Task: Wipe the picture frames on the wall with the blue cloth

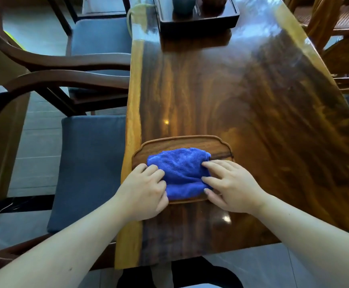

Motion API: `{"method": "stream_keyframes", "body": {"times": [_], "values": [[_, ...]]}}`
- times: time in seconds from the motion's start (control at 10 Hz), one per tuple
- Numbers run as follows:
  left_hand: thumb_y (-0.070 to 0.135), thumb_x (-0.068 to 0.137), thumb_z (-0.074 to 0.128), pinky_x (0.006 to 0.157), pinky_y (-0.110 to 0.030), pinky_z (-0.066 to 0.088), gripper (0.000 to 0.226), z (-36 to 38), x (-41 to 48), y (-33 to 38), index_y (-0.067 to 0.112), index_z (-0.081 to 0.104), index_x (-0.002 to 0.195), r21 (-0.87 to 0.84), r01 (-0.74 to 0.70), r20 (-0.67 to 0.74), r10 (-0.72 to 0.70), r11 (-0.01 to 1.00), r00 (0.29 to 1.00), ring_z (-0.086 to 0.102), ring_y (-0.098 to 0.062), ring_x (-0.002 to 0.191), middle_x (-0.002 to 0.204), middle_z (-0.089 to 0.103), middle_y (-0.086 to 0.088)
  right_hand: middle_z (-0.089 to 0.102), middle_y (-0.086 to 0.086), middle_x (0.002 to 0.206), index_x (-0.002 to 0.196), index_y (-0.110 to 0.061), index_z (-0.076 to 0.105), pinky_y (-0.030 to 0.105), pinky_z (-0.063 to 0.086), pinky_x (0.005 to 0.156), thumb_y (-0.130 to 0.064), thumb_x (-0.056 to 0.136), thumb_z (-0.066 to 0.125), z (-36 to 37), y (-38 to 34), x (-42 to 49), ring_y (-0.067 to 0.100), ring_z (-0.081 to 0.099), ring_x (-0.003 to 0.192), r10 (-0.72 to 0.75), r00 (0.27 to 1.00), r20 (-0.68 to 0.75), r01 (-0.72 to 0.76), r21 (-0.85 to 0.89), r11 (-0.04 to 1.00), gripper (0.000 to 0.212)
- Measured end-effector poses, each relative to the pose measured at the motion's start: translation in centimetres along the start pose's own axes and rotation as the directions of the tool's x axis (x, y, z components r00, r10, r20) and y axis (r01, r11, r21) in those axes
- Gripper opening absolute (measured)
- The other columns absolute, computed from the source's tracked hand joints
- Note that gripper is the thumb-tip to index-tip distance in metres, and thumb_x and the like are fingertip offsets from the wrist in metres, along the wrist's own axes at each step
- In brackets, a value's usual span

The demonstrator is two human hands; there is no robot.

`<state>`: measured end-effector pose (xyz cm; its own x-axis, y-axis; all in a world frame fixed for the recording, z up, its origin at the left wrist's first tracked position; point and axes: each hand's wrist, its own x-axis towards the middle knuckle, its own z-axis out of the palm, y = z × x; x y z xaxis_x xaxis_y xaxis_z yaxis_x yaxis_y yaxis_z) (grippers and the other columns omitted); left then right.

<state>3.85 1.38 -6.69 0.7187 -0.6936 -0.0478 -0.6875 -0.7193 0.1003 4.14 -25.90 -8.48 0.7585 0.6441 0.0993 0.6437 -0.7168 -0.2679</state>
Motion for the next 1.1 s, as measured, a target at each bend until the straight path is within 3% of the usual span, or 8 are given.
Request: {"method": "stream_keyframes", "body": {"times": [0.2,0.3,0.4,0.5,0.7,0.8,0.9,1.1], "values": [[0.029,0.091,0.052,0.078,-0.045,0.052,0.029,-0.4,2.0,-1.1,0.006,0.067,0.100,-0.019,0.074,-0.063,-0.075,0.997,0.995,0.062,-0.034,0.097,0.108,0.067,-0.015,0.061,0.010,0.118,0.107,-0.013,0.066,0.038,0.049,0.085,-0.039,0.092,0.054,-0.4,1.1,2.7,0.026,0.057,0.104,0.075,0.994,-0.080,-0.072,0.040,0.997,0.032],[0.033,0.093,0.051,0.086,-0.048,0.051,0.043,-0.4,3.2,-1.7,0.004,0.058,0.124,-0.179,0.326,0.068,-0.319,0.928,0.945,0.059,-0.034,0.108,0.119,0.063,-0.016,0.061,0.002,0.107,0.112,-0.016,0.062,0.031,0.050,0.070,-0.042,0.088,0.057,-0.5,1.2,4.5,0.020,0.059,0.093,0.296,0.952,-0.081,-0.284,0.129,0.950,0.035],[0.045,0.090,0.053,0.091,-0.046,0.046,0.049,-0.2,4.5,-2.5,0.013,0.054,0.127,-0.211,0.502,0.201,-0.466,0.839,0.862,0.055,-0.027,0.110,0.120,0.061,-0.006,0.058,-0.011,0.093,0.114,-0.025,0.055,0.026,0.042,0.060,-0.053,0.085,0.055,-0.5,2.1,6.2,0.013,0.057,0.082,0.531,0.836,0.138,-0.547,0.123,0.828,0.040],[0.046,0.086,0.060,0.096,-0.046,0.043,0.048,-0.6,6.0,-2.9,0.018,0.055,0.125,-0.248,0.553,0.356,-0.456,0.796,0.816,0.055,-0.025,0.114,0.120,0.061,-0.001,0.059,-0.013,0.085,0.107,-0.026,0.058,0.027,0.045,0.065,-0.048,0.081,0.064,-0.4,2.5,7.0,0.010,0.054,0.079,0.520,0.812,0.266,-0.573,0.193,0.796,0.034],[0.030,0.085,0.060,0.068,-0.033,0.042,0.012,-1.2,6.8,-3.7,0.025,0.054,0.095,-0.286,0.519,0.352,-0.415,0.806,0.839,0.054,-0.020,0.087,0.101,0.060,0.001,0.052,-0.014,0.084,0.088,-0.033,0.055,0.018,0.038,0.062,-0.017,0.080,0.063,-0.6,2.5,7.5,0.004,0.053,0.075,0.396,0.908,0.137,-0.416,0.412,0.811,0.020],[0.032,0.087,0.059,0.061,-0.032,0.035,0.014,-1.0,6.6,-3.4,0.024,0.050,0.095,-0.235,0.513,0.209,-0.472,0.826,0.856,0.057,-0.023,0.082,0.094,0.064,0.001,0.052,-0.008,0.094,0.100,-0.028,0.056,0.025,0.043,0.058,-0.025,0.085,0.060,0.0,2.6,7.5,0.012,0.053,0.081,0.384,0.918,0.099,-0.397,0.206,0.895,0.016],[0.039,0.088,0.059,0.069,-0.034,0.039,0.026,-0.5,6.2,-2.8,0.020,0.053,0.105,-0.088,0.451,0.098,-0.443,0.888,0.891,0.056,-0.024,0.088,0.098,0.061,-0.002,0.055,-0.003,0.106,0.114,-0.025,0.054,0.026,0.043,0.054,-0.035,0.086,0.059,0.1,2.5,7.5,0.017,0.055,0.089,0.348,0.935,0.073,-0.350,0.018,0.937,0.030],[0.054,0.091,0.046,0.106,-0.044,0.038,0.070,-2.8,4.1,-3.9,0.011,0.034,0.145,0.189,0.352,0.068,-0.370,0.916,0.926,0.044,-0.031,0.129,0.142,0.048,-0.015,0.042,0.012,0.145,0.140,-0.021,0.040,0.042,0.045,0.095,-0.052,0.086,0.055,-3.2,2.2,7.9,0.029,0.044,0.127,0.170,0.980,0.100,-0.158,-0.117,0.980,0.064]]}}
